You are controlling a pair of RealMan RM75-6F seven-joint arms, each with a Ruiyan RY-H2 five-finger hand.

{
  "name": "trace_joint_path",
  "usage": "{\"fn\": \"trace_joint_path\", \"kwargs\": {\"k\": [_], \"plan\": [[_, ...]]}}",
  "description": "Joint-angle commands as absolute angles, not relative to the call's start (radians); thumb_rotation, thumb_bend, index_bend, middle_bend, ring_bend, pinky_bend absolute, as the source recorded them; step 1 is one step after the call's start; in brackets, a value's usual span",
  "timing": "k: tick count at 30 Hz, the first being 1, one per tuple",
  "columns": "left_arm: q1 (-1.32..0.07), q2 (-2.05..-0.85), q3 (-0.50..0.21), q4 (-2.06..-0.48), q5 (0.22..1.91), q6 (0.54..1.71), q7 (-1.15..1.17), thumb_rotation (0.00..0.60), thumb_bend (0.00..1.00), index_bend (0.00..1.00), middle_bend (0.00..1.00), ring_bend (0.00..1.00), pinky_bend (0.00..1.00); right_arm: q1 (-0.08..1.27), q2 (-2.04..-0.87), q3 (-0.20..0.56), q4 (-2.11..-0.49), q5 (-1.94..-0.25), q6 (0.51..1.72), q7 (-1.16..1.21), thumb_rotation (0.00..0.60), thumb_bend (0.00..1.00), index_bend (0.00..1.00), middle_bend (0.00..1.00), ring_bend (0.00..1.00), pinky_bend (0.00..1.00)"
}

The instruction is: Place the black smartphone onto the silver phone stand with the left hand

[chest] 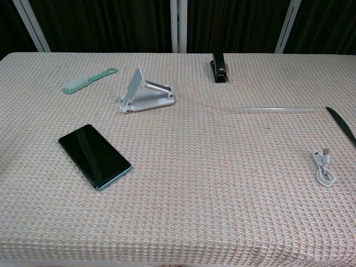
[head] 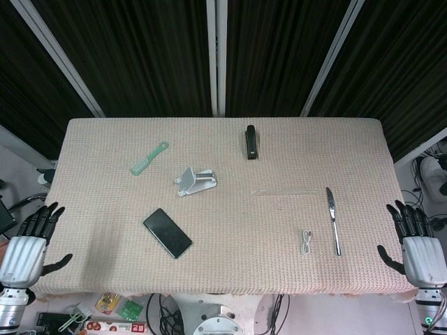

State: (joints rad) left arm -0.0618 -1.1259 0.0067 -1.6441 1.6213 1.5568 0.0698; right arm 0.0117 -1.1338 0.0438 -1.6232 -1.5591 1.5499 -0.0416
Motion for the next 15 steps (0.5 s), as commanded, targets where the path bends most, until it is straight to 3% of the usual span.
{"fn": "trace_joint_path", "kwargs": {"k": [1,15], "plan": [[-0.061,-1.124,0.004,-1.648,1.616,1.555,0.083,0.600,0.13,0.03,0.01,0.01,0.15,0.013,-1.134,0.041,-1.616,-1.566,1.553,-0.033,0.600,0.20,0.00,0.00,0.00,0.00],[-0.100,-1.093,0.025,-1.725,1.697,1.511,0.164,0.600,0.13,0.03,0.01,0.02,0.15,0.003,-1.131,0.038,-1.612,-1.561,1.565,-0.015,0.600,0.20,0.00,0.00,0.00,0.00]]}}
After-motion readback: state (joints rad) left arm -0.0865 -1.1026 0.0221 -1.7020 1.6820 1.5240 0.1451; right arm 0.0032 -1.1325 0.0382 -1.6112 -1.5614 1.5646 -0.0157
